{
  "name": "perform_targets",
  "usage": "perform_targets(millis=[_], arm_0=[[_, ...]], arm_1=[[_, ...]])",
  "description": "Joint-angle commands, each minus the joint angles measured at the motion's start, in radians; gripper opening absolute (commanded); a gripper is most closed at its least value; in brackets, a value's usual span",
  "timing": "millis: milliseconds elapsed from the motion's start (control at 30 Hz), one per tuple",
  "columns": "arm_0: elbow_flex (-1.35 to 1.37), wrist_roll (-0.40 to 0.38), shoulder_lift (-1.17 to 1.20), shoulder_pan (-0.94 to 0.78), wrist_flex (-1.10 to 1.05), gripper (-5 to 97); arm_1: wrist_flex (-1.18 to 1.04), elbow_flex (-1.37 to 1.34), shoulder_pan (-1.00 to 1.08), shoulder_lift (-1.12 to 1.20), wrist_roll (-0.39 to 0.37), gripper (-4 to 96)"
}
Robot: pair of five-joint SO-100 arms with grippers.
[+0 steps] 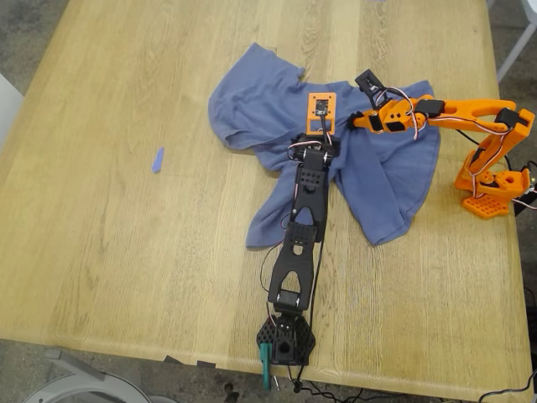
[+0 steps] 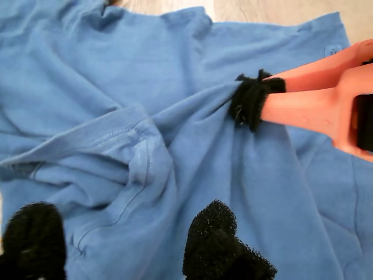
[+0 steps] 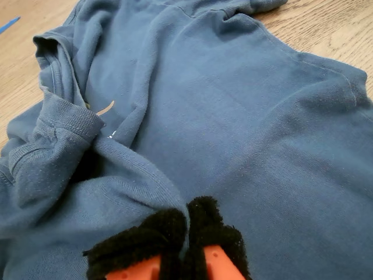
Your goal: Fold a T-shirt
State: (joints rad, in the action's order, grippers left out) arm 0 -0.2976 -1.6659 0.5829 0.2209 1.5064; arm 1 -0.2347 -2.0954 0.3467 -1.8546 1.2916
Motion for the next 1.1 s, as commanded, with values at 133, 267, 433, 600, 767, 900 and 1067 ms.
perform_targets(millis=[133, 267, 433, 600, 767, 900, 1067], arm_0=[[-0.037, 0.029, 0.0, 0.02, -0.055, 41], [-0.038, 0.044, -0.04, 0.015, -0.069, 41], [-0.04, 0.044, -0.087, 0.005, -0.103, 39], [-0.04, 0.046, -0.123, 0.002, -0.114, 39], [-0.04, 0.049, -0.172, -0.018, -0.14, 36], [-0.04, 0.044, -0.198, -0.028, -0.153, 33], [-0.038, 0.029, -0.224, -0.041, -0.179, 26]], arm_1=[[0.003, 0.002, 0.011, -0.077, 0.006, 0.0], [0.002, 0.002, 0.012, -0.077, 0.006, 0.0], [0.002, 0.0, 0.011, -0.077, 0.006, 0.0], [0.002, -0.002, 0.011, -0.078, 0.006, 0.0], [0.005, -0.005, 0.011, -0.078, 0.005, 0.0], [0.006, -0.012, 0.008, -0.086, 0.005, 0.0], [0.006, -0.028, 0.008, -0.098, 0.003, 0.0]])
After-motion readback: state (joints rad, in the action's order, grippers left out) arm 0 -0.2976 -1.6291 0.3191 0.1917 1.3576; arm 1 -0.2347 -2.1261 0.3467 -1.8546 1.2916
